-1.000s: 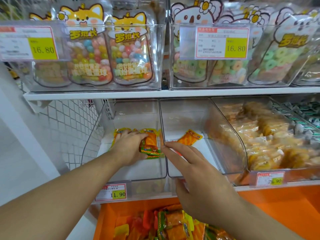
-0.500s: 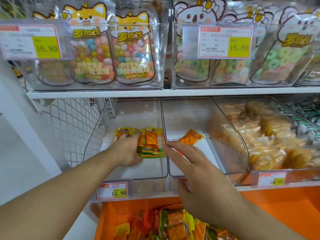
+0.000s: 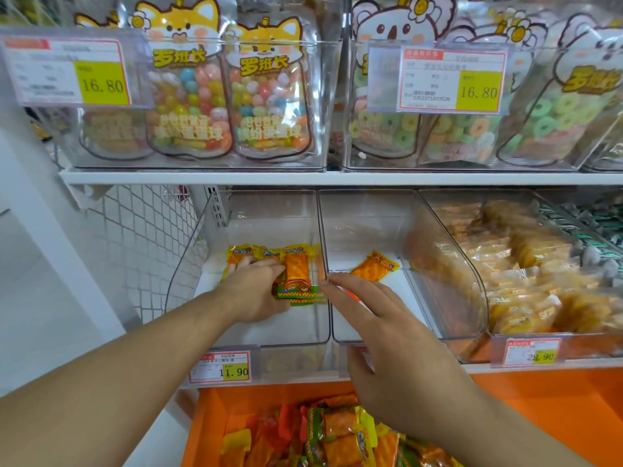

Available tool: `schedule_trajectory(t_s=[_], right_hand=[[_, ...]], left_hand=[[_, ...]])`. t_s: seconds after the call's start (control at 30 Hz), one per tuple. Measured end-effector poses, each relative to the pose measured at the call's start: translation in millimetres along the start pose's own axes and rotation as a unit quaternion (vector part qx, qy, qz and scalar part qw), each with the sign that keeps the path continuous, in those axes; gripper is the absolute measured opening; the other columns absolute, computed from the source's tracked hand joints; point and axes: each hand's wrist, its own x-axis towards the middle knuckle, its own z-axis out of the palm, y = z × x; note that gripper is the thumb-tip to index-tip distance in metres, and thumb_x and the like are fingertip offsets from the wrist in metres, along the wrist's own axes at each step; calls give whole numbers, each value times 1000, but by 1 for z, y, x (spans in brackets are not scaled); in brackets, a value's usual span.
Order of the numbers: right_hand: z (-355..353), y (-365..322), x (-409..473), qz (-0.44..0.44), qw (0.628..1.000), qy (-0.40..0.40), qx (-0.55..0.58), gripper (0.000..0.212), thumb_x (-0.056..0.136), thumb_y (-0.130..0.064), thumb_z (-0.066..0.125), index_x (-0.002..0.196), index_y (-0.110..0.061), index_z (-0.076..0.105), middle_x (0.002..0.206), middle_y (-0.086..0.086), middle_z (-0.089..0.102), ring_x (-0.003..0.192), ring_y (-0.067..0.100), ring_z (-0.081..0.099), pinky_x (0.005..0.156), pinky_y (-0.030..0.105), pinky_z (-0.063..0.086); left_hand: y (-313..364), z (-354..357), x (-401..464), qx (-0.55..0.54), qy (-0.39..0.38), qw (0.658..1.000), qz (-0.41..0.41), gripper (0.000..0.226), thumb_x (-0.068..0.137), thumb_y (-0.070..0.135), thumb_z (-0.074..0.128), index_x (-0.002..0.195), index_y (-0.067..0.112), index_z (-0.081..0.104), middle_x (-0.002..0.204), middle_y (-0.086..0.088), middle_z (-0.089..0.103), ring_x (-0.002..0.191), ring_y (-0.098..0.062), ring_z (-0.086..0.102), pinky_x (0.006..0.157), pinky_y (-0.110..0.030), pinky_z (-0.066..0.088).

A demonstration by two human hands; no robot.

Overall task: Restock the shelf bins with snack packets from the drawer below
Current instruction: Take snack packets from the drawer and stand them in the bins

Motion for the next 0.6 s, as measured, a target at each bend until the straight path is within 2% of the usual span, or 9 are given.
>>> schedule_trajectory(t_s=[0.13, 0.3, 0.47, 0.6], right_hand=[[2, 1, -1, -8, 1000, 11, 11, 82, 94, -16, 54, 162, -42, 17, 163, -33, 6, 155, 2, 8, 121, 27, 35], [4, 3, -1, -13, 1000, 16, 14, 83, 93, -16, 55, 162, -41, 18, 163, -31, 7, 155, 3, 9, 120, 30, 36], [2, 5, -1, -21, 1000, 11, 1, 85, 91, -16, 55, 163, -40, 17, 164, -28, 12, 154, 5, 13, 122, 28, 33], [-2, 3, -8, -20, 1000, 18, -4, 82, 92, -18, 59, 163, -37, 23, 164, -22, 21, 153, 4, 15, 124, 24, 26]], left_hand=[[-3, 0, 8, 47, 30, 998, 22, 75, 83, 65, 69, 146, 30, 50, 156, 10, 43, 141, -30, 32, 113, -50, 30], [-2, 3, 10, 82, 53, 995, 26, 72, 85, 66, 67, 144, 28, 50, 153, 7, 48, 140, -28, 35, 114, -47, 32], [0, -7, 1, 26, 54, 998, 20, 83, 83, 70, 67, 152, 32, 42, 155, 6, 46, 142, -30, 34, 116, -49, 30], [13, -26, -34, -66, 96, 993, 35, 71, 88, 68, 64, 149, 36, 46, 147, 12, 53, 135, -23, 39, 111, -45, 35]])
